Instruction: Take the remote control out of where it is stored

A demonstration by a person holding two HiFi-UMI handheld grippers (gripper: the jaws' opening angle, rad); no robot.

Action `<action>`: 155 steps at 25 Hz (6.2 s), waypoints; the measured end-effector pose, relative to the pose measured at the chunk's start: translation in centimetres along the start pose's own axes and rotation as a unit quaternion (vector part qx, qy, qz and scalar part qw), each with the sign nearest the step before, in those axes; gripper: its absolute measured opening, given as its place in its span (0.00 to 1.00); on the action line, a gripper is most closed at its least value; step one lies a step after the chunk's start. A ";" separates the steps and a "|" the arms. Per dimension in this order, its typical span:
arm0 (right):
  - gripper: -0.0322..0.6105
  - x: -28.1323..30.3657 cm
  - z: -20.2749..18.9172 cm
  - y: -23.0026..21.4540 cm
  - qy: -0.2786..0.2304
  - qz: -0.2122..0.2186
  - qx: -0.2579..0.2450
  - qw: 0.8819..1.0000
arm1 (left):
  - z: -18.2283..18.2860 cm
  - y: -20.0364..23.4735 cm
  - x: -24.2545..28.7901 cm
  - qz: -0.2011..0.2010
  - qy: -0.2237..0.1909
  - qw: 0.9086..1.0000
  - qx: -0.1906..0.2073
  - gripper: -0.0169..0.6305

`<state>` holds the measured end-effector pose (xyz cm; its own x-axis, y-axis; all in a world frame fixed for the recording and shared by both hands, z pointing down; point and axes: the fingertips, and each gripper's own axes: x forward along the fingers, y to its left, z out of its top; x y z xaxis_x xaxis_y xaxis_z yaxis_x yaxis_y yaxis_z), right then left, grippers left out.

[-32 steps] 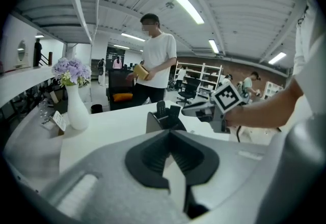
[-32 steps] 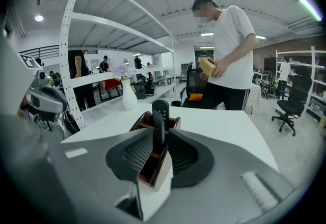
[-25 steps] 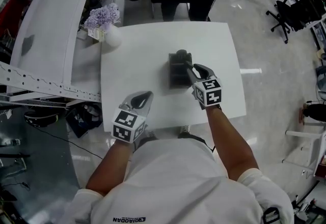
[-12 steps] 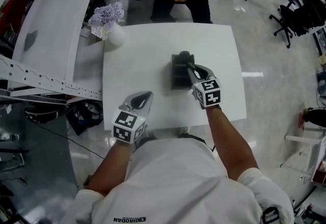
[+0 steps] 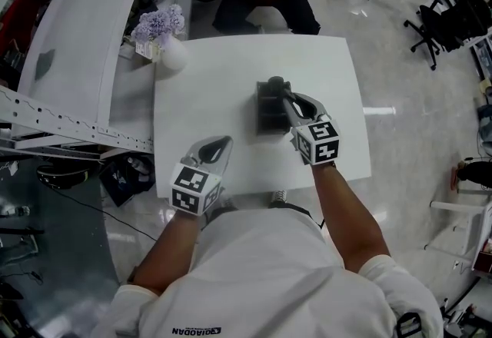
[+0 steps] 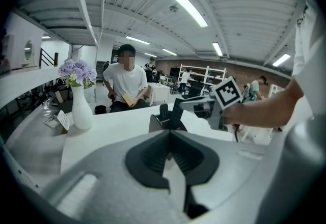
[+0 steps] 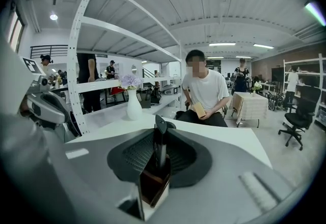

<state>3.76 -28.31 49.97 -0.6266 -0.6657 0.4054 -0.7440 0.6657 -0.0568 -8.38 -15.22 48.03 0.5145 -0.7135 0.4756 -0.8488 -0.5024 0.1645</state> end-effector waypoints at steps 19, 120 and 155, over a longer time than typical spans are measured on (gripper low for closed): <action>0.17 -8.4 3.5 -4.4 -0.070 -0.044 0.048 0.995 | 0.8 -1.6 1.7 -0.029 0.002 0.999 0.021 0.03; 0.06 -8.4 -3.9 2.3 0.025 0.070 0.101 0.992 | 2.4 -1.8 2.0 -0.010 -0.027 0.999 0.025 0.03; 0.06 -2.8 -1.7 2.2 0.013 0.020 0.071 0.997 | 1.3 0.6 0.7 -0.004 -0.016 1.000 0.011 0.03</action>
<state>4.24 -24.38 50.30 -0.6516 -0.6288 0.4244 -0.7449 0.6361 -0.2012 -8.39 -16.72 47.34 0.5249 -0.7248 0.4463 -0.8422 -0.5182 0.1489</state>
